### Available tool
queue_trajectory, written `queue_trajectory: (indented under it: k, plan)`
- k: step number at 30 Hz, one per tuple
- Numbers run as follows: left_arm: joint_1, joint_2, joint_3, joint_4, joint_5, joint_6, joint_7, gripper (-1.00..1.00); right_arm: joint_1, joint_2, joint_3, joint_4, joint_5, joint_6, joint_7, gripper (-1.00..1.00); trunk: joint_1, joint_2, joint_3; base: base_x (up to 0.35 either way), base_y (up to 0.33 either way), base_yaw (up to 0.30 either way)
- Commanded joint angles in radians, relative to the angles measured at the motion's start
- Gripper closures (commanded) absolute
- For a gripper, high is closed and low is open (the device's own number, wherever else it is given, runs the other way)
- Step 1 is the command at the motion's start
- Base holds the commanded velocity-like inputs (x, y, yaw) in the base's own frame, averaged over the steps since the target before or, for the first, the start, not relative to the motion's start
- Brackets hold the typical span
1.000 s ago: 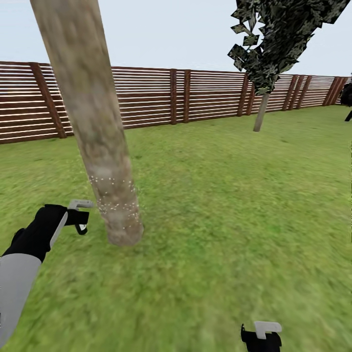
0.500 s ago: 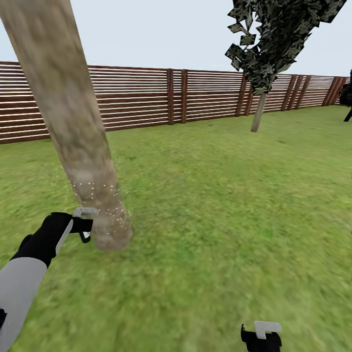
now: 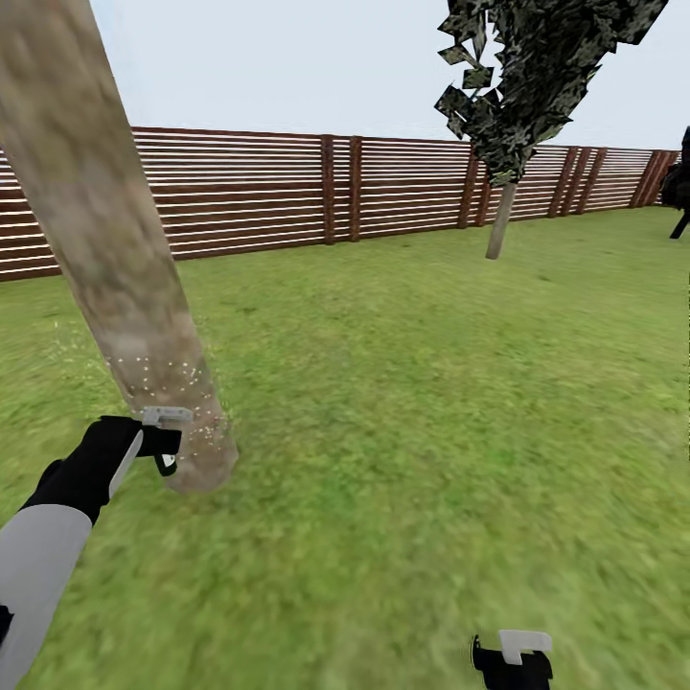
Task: In the garden, pick up the pesticide atomizer on the floor and spray pesticide onto both trees until each tree trunk is fully covered.
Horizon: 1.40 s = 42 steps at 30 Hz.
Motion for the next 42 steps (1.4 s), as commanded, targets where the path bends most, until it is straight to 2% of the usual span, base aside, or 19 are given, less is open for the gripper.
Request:
queue_trajectory:
  k: [1,7,12,15,18,22,26,28,30,31,32,33,34,35,37,38,39,41,42]
  plan:
    - [0.0,0.0,0.0,0.001,-0.001,0.0,0.001,1.0,0.0,0.0,0.0,0.0,0.0,0.0,0.0,-1.0,0.0,0.0,0.0,0.0,-0.272,0.0]
    - [0.002,0.002,0.002,0.003,-0.003,0.0,0.005,1.0,0.0,0.001,0.0,0.0,0.0,0.0,0.0,-1.0,0.0,0.0,0.0,0.031,-0.27,0.169]
    - [0.034,0.014,0.019,0.02,-0.003,-0.004,0.008,1.0,0.0,0.001,0.0,0.0,0.0,0.0,0.0,-1.0,0.0,0.0,0.0,0.196,-0.213,0.276]
    - [0.037,-0.003,0.024,0.016,0.006,-0.003,0.087,1.0,0.0,0.0,0.0,0.0,0.0,0.0,0.0,-1.0,0.0,0.0,0.0,0.181,-0.218,0.136]
    - [0.037,-0.022,0.023,0.023,0.003,-0.007,0.114,1.0,0.0,0.001,0.0,0.0,0.0,0.0,0.0,-1.0,0.0,0.0,0.0,0.203,-0.207,0.013]
    - [0.083,-0.009,0.06,0.065,-0.002,-0.061,0.122,1.0,0.0,0.0,0.0,0.0,0.0,0.0,0.0,-1.0,0.0,0.0,0.0,0.191,-0.082,0.001]
    - [0.126,0.004,0.068,0.061,-0.003,-0.07,0.122,1.0,0.0,0.0,-0.001,0.0,-0.001,0.0,0.0,-1.0,0.0,0.0,0.0,-0.199,-0.004,0.0]
    - [0.144,0.008,0.068,0.062,-0.003,-0.15,0.117,1.0,0.0,0.001,-0.003,-0.003,-0.003,0.0,-0.002,-1.0,0.0,0.0,0.0,-0.337,0.0,0.0]
    - [0.166,0.008,0.065,0.059,-0.003,-0.19,0.108,1.0,0.0,0.0,-0.004,-0.009,-0.003,0.001,-0.003,-1.0,0.0,0.0,0.0,-0.344,0.0,0.0]
    - [0.178,0.008,0.059,0.058,-0.002,-0.204,0.101,1.0,0.0,0.001,-0.004,-0.042,-0.001,0.002,-0.002,-1.0,0.0,0.0,0.0,-0.345,0.0,0.0]
    - [0.184,0.008,0.05,0.062,-0.002,-0.225,0.08,1.0,0.0,0.001,-0.002,-0.098,0.002,0.003,0.0,-1.0,0.0,0.0,0.0,-0.345,0.0,0.0]
    - [0.187,0.01,0.027,0.068,-0.021,-0.276,0.019,1.0,0.0,0.002,0.009,-0.155,0.039,0.005,0.002,-1.0,0.0,0.0,0.0,-0.345,0.0,0.0]
    - [0.188,0.014,0.009,0.071,-0.054,-0.315,-0.054,1.0,0.0,0.003,0.035,-0.183,0.093,0.007,0.003,-1.0,0.0,0.0,0.0,-0.345,0.0,0.0]
    - [0.19,0.018,-0.004,0.072,-0.125,-0.352,-0.189,1.0,0.0,0.006,0.076,-0.203,0.175,0.008,0.004,-1.0,0.0,0.0,0.0,-0.346,0.0,0.0]
    - [0.191,0.018,-0.01,0.072,-0.225,-0.408,-0.382,1.0,-0.004,0.017,0.131,-0.213,0.257,0.009,0.029,-1.0,0.0,0.0,0.0,-0.345,0.0,0.0]
    - [0.191,0.017,-0.013,0.072,-0.273,-0.454,-0.492,1.0,-0.016,0.028,0.166,-0.218,0.283,0.009,0.112,-1.0,0.0,0.0,0.0,-0.345,0.0,0.0]
    - [0.19,0.017,-0.014,0.071,-0.294,-0.472,-0.557,1.0,-0.035,0.031,0.181,-0.219,0.293,0.01,0.189,-1.0,0.0,0.0,0.0,-0.345,0.0,0.0]
    - [0.186,0.017,-0.013,0.064,-0.356,-0.488,-0.7,1.0,-0.084,0.034,0.194,-0.22,0.307,0.012,0.377,-1.0,0.0,0.0,0.0,-0.345,0.0,0.0]
    - [0.184,0.015,-0.013,0.061,-0.402,-0.492,-0.762,1.0,-0.105,0.035,0.197,-0.223,0.314,0.022,0.454,-1.0,0.0,0.0,0.0,-0.345,0.0,0.0]
